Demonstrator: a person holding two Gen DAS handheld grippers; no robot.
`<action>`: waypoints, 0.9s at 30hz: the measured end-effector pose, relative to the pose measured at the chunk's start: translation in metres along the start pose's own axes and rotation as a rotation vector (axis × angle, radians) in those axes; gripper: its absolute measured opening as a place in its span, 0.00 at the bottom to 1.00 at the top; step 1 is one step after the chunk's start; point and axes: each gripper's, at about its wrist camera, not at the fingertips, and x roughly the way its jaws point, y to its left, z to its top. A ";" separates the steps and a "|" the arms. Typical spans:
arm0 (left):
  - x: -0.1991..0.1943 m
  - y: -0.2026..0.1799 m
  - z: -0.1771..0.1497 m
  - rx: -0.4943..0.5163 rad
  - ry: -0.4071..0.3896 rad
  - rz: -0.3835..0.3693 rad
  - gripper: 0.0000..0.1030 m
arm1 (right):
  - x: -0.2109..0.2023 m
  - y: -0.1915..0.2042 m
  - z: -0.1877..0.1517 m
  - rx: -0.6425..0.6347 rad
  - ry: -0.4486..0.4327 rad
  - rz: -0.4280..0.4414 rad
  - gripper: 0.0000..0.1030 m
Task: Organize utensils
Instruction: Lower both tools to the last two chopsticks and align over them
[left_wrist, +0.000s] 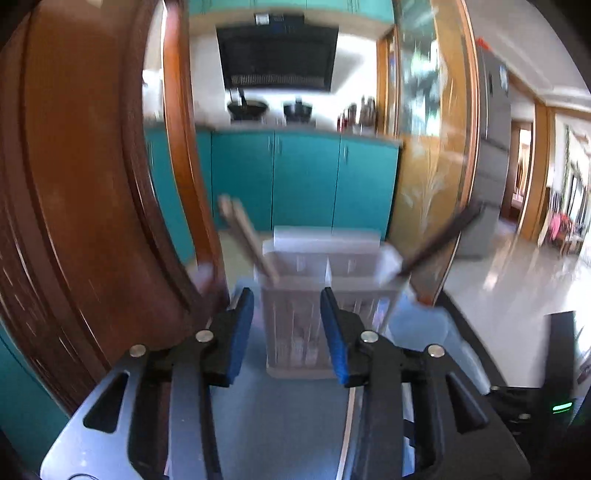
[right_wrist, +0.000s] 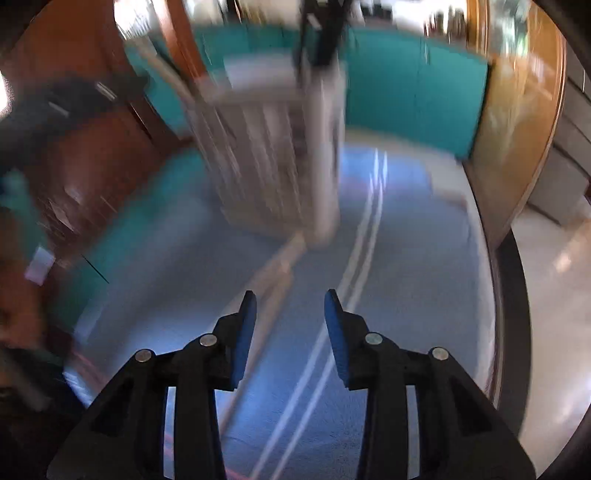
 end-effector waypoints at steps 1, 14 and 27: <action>0.005 0.000 -0.006 0.001 0.032 -0.001 0.37 | 0.013 0.000 -0.003 0.000 0.052 -0.002 0.37; 0.033 0.000 -0.023 0.017 0.142 0.009 0.47 | 0.033 0.009 -0.011 -0.025 0.108 0.010 0.04; 0.071 0.007 -0.049 -0.019 0.318 -0.032 0.50 | 0.028 -0.008 -0.003 0.060 0.072 0.159 0.32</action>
